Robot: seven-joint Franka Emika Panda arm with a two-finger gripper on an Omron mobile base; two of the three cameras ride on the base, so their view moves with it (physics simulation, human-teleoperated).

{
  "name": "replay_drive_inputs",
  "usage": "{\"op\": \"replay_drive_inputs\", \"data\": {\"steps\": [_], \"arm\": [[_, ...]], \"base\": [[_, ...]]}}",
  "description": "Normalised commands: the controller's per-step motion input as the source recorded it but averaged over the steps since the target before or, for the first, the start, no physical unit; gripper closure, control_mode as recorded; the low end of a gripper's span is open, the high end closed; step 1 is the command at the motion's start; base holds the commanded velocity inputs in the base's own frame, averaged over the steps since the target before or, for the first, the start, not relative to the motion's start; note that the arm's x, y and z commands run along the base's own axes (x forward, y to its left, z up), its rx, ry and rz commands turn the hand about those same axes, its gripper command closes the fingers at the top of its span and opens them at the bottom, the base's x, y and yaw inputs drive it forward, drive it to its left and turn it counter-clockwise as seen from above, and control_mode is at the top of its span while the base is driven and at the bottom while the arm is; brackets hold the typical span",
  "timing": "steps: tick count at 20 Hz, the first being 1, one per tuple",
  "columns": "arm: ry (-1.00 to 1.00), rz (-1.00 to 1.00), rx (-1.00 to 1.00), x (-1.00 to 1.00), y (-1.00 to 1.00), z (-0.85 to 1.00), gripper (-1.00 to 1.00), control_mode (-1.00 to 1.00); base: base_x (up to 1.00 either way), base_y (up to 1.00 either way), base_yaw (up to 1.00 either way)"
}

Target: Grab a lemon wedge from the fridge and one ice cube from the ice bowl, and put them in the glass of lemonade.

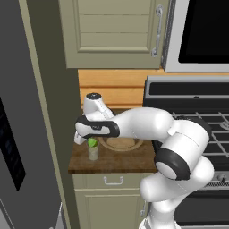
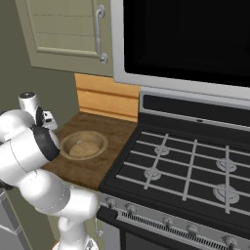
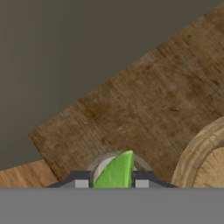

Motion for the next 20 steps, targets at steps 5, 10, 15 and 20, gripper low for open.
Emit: {"op": "replay_drive_inputs", "data": {"steps": [5,10,15,20], "arm": [[0.0,0.0,0.0,0.0,0.0,0.0,-1.0,-1.0],[0.0,0.0,0.0,-0.01,0.0,0.0,-1.0,-1.0],[-0.05,0.0,0.07,-0.33,-0.16,0.12,-1.0,-1.0],[-0.1,0.0,0.12,-0.48,-0.22,0.19,-1.0,-1.0]], "base": [[0.0,0.0,0.0],[0.0,0.0,0.0],[0.0,0.0,0.0],[0.0,0.0,0.0]]}}
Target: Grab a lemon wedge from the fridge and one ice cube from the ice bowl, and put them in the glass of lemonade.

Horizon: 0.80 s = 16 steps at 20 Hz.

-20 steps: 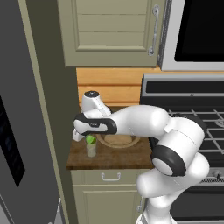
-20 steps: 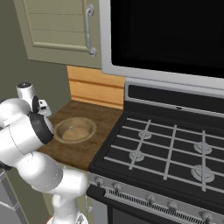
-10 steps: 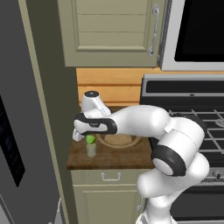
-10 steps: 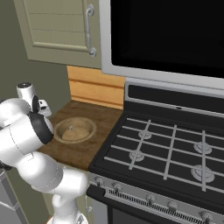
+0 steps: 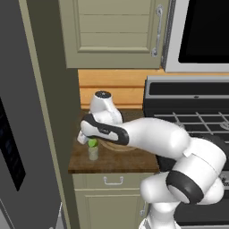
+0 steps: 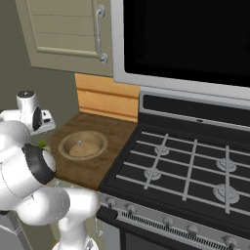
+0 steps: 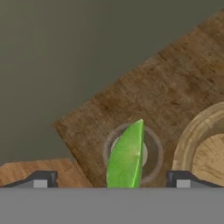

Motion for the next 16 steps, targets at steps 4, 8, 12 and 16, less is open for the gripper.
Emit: {"op": "replay_drive_inputs", "data": {"steps": [4,8,12,16], "arm": [[-0.1,0.0,0.11,-0.46,-0.21,0.18,-1.0,-1.0],[-0.11,0.0,0.16,-0.52,-0.41,0.18,-1.0,-1.0],[-0.02,0.0,0.06,-0.66,-0.53,0.77,-1.0,-1.0],[0.0,-0.03,0.0,-0.56,-0.49,0.95,-1.0,-1.0]], "base": [[0.0,0.0,0.0],[0.0,0.0,0.0],[0.0,0.0,0.0],[0.0,0.0,0.0]]}}
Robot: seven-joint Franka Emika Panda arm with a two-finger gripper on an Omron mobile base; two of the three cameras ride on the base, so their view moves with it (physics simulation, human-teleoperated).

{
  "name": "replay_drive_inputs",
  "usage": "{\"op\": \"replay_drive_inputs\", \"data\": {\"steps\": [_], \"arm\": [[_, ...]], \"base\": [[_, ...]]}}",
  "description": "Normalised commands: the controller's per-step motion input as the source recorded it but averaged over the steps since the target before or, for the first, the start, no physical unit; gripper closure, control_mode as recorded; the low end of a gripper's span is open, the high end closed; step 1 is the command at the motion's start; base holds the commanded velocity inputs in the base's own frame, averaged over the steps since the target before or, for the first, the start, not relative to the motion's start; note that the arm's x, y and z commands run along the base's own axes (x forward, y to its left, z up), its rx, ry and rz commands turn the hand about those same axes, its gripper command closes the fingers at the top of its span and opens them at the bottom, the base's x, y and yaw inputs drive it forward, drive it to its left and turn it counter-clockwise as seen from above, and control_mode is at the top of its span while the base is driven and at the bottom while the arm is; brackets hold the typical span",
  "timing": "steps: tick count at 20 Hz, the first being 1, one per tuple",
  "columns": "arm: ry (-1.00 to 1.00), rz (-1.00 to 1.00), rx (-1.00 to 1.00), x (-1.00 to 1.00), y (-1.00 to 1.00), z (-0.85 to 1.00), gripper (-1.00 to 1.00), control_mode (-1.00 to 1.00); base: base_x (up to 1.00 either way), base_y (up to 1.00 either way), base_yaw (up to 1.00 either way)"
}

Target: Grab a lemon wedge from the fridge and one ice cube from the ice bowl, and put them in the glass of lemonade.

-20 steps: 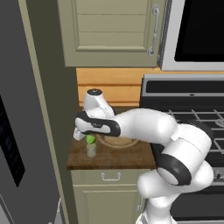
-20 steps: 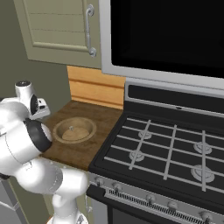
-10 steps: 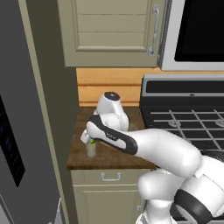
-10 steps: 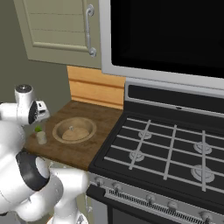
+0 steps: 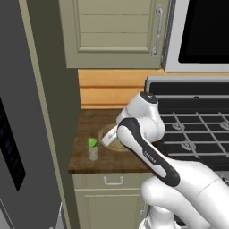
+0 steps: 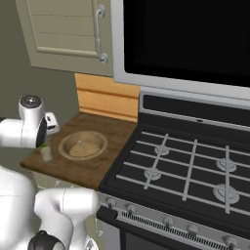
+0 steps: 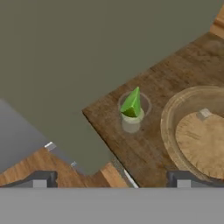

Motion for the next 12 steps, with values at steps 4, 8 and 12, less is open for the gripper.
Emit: {"op": "replay_drive_inputs", "data": {"steps": [4,8,12], "arm": [[0.06,-0.17,-0.01,-0.51,-0.49,0.97,-1.0,-1.0],[0.02,-0.26,-0.01,-0.67,-0.49,0.69,-1.0,-1.0],[0.0,-0.35,-0.04,-0.79,-0.52,0.38,-1.0,-1.0]], "base": [[0.0,0.0,0.0],[0.0,0.0,0.0],[0.0,0.0,0.0]]}}
